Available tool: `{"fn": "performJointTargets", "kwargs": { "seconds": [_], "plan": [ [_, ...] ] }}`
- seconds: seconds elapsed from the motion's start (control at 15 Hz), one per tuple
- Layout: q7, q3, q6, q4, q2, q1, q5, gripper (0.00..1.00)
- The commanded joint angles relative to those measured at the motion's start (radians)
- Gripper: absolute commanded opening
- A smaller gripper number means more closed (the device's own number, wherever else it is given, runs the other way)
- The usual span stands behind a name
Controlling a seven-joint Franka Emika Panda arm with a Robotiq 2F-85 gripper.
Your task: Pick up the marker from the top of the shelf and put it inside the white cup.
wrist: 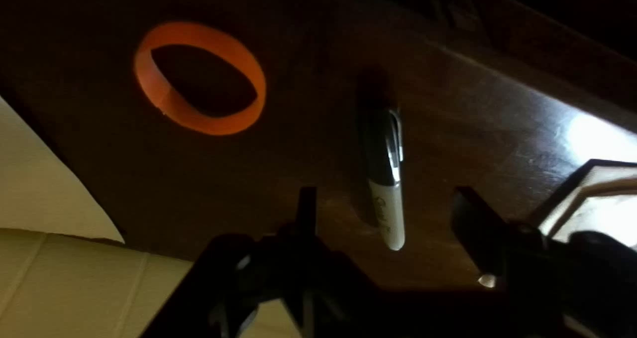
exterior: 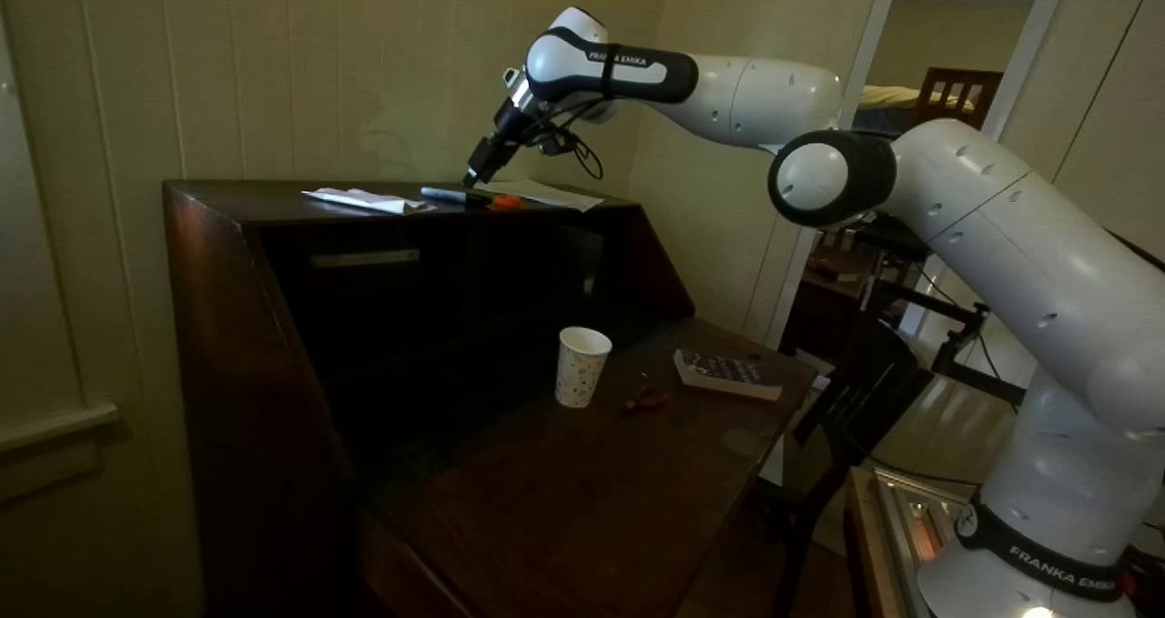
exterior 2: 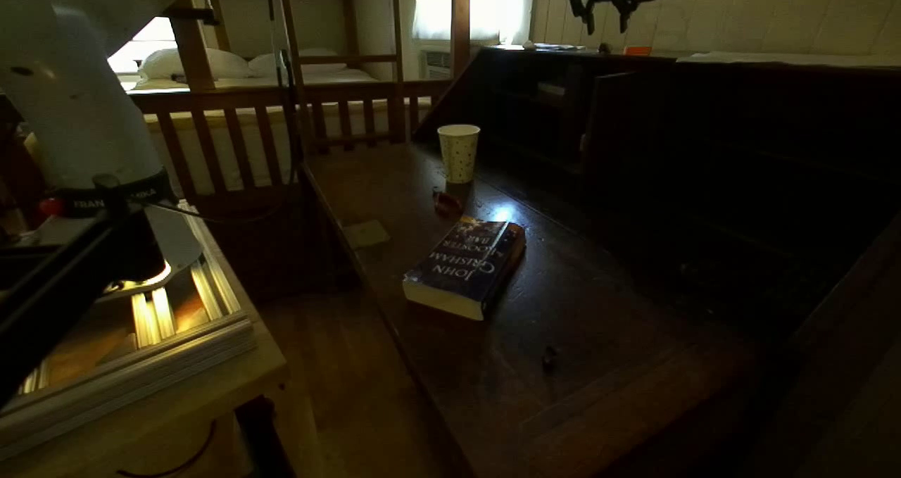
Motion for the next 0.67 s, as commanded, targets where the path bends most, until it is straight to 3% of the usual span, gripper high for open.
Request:
{"fn": "performJointTargets", "kwargs": {
  "seconds": [0.0,0.13,0.33,0.47,0.6],
  "plan": [
    [0.005,-0.017,-0.029,-0.001,0.000,0.005,-0.017,0.75],
    [0.008,-0.024,-0.043,-0.005,0.002,0.005,-0.019,0.69],
    [0.007,-0.036,-0.069,-0.015,0.004,0.004,-0.019,0.70],
    [0.004,-0.041,-0.078,-0.014,0.007,0.005,-0.018,0.42],
    [0.001,-0.046,-0.088,-0.011,0.006,0.009,-0.020,0.27]
  ]
}}
